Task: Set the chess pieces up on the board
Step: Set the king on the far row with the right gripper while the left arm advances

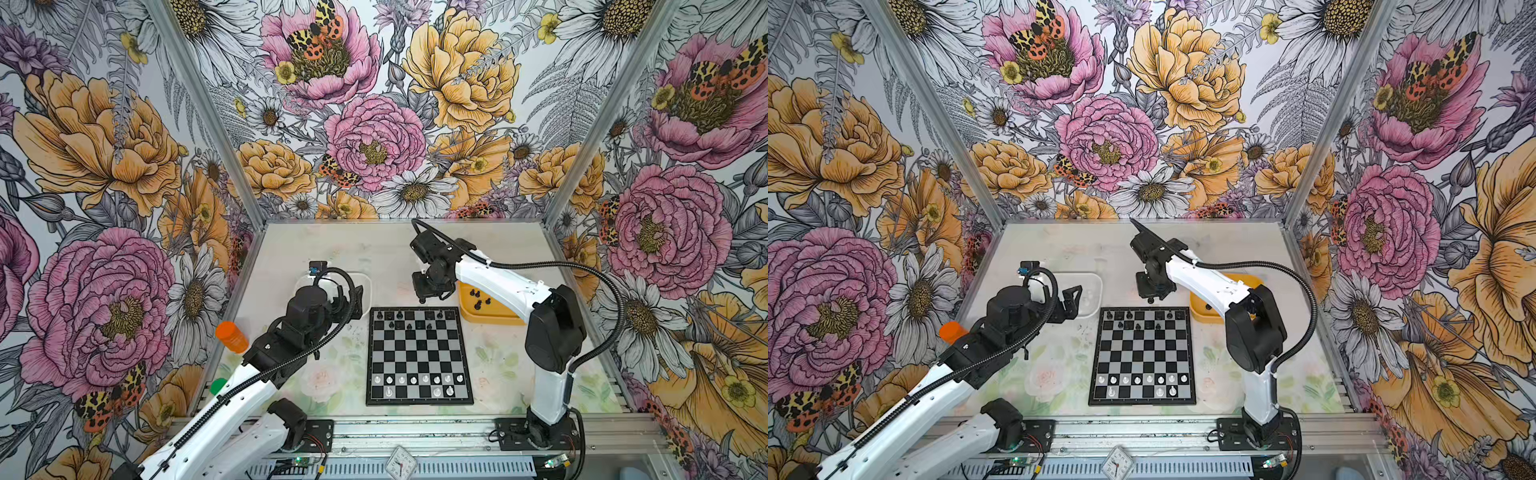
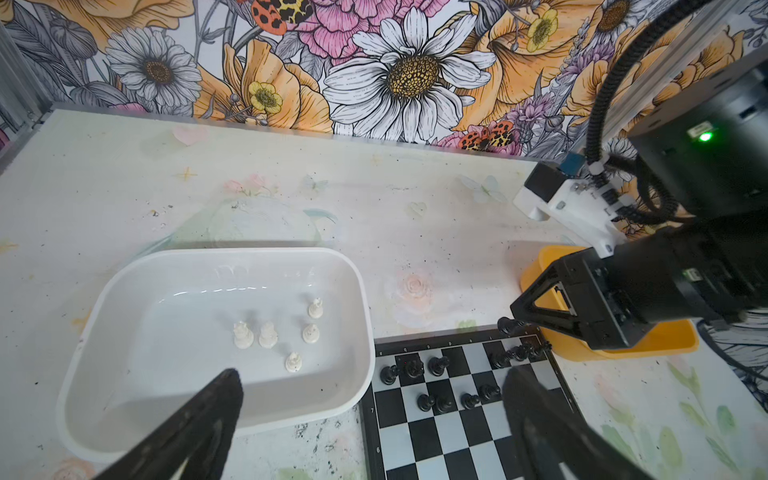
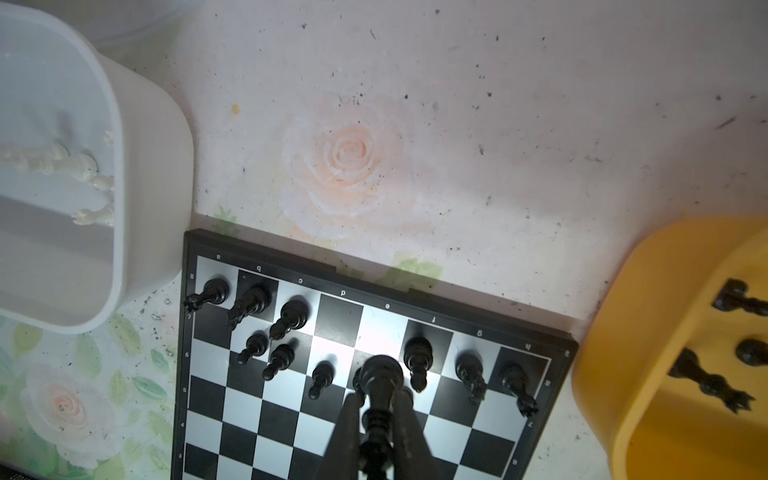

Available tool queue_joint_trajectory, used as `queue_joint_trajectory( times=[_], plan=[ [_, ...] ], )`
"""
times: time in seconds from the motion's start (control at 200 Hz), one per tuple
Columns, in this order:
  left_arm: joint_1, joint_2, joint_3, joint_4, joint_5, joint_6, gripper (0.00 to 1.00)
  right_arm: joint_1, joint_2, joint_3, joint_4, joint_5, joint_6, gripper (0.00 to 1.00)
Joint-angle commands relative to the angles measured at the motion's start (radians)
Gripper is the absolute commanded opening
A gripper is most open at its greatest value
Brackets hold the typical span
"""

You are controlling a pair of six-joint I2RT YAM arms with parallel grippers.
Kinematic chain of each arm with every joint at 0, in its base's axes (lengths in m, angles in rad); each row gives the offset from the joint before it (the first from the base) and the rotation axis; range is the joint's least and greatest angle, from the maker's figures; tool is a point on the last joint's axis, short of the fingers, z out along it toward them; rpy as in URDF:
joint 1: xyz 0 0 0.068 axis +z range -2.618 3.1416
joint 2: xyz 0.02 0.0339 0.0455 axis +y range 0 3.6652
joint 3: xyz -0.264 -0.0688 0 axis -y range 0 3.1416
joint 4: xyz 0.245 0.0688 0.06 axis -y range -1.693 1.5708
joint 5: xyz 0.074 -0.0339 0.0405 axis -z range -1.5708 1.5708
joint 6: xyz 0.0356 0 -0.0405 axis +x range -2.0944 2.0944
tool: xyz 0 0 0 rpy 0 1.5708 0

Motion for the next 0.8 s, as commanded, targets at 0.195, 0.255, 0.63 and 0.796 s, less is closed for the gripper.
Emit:
queue_joint_trajectory(
  times=[0.195,0.255,0.63,0.796],
  plan=[
    [-0.007,0.021,0.018,-0.008,0.024,0.01,0.99,0.018,0.04,-0.045,0.03,-0.008,0.027,0.13],
    [-0.008,0.022,0.022,-0.008,0.023,0.015,0.99,0.022,0.045,-0.055,0.04,-0.014,0.03,0.13],
    [-0.008,0.038,0.031,-0.006,0.017,0.035,0.99,0.039,0.075,-0.072,0.066,-0.027,0.042,0.13],
    [-0.007,0.04,0.035,-0.005,0.013,0.044,0.99,0.042,0.082,-0.081,0.074,-0.02,0.045,0.13]
  ],
)
